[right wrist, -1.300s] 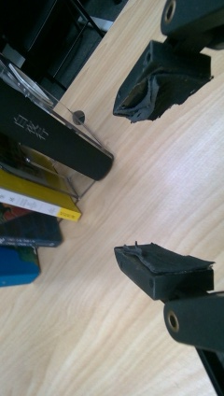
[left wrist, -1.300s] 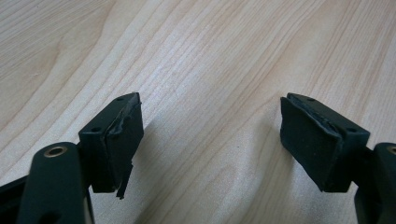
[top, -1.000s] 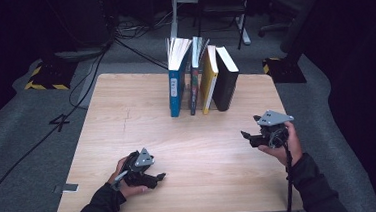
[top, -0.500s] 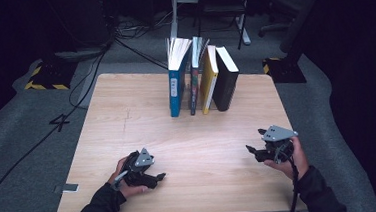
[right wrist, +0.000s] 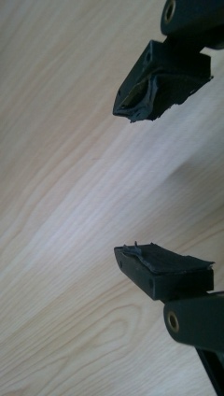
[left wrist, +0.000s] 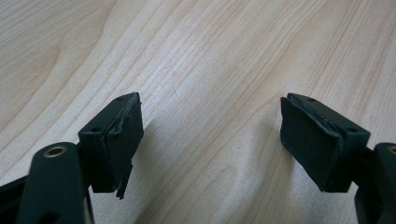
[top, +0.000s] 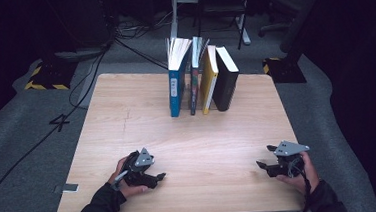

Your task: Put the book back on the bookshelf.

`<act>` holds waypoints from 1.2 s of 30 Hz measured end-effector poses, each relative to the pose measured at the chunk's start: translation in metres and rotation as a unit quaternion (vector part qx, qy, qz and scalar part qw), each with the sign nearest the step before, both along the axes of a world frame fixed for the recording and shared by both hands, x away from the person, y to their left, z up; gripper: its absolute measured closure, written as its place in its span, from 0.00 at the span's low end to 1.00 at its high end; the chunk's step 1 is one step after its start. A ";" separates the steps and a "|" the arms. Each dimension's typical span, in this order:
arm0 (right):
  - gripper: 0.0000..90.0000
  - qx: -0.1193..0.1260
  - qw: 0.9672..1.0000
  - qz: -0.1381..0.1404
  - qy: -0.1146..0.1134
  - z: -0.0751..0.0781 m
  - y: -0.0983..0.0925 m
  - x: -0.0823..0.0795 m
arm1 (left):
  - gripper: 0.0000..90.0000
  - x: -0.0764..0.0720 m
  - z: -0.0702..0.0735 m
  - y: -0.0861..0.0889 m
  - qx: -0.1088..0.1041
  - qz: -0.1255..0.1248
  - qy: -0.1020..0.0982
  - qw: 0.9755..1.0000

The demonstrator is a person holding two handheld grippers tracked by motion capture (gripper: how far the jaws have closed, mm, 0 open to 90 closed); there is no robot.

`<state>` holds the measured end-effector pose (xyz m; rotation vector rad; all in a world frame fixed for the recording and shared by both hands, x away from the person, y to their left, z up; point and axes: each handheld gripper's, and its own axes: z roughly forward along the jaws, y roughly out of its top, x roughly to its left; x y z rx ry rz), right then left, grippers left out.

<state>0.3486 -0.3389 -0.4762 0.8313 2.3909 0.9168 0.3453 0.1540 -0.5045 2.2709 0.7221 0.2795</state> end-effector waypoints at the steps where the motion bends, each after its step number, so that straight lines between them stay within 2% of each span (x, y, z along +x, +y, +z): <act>1: 0.30 0.004 1.000 -0.003 0.002 -0.002 -0.004 -0.002 | 0.24 0.000 0.000 0.000 0.000 0.000 0.000 1.000; 8: 0.31 0.038 0.998 -0.040 0.014 -0.014 -0.034 -0.014 | 0.24 0.000 0.000 0.000 -0.001 0.000 0.000 1.000; 10: 0.31 0.041 0.998 -0.049 0.019 -0.017 -0.041 -0.016 | 0.24 0.000 0.000 0.000 -0.001 0.001 0.001 1.000; 17: 0.29 0.071 0.994 -0.076 0.033 -0.028 -0.061 -0.028 | 0.24 0.000 0.000 0.000 -0.001 0.001 0.001 1.000; 21: 0.27 0.081 0.992 -0.086 0.048 -0.028 -0.066 -0.028 | 0.24 0.000 0.000 0.000 0.000 0.000 0.000 1.000; 36: 0.26 0.080 0.992 -0.088 0.047 -0.028 -0.065 -0.027 | 0.24 0.000 0.000 0.000 0.001 0.004 0.001 1.000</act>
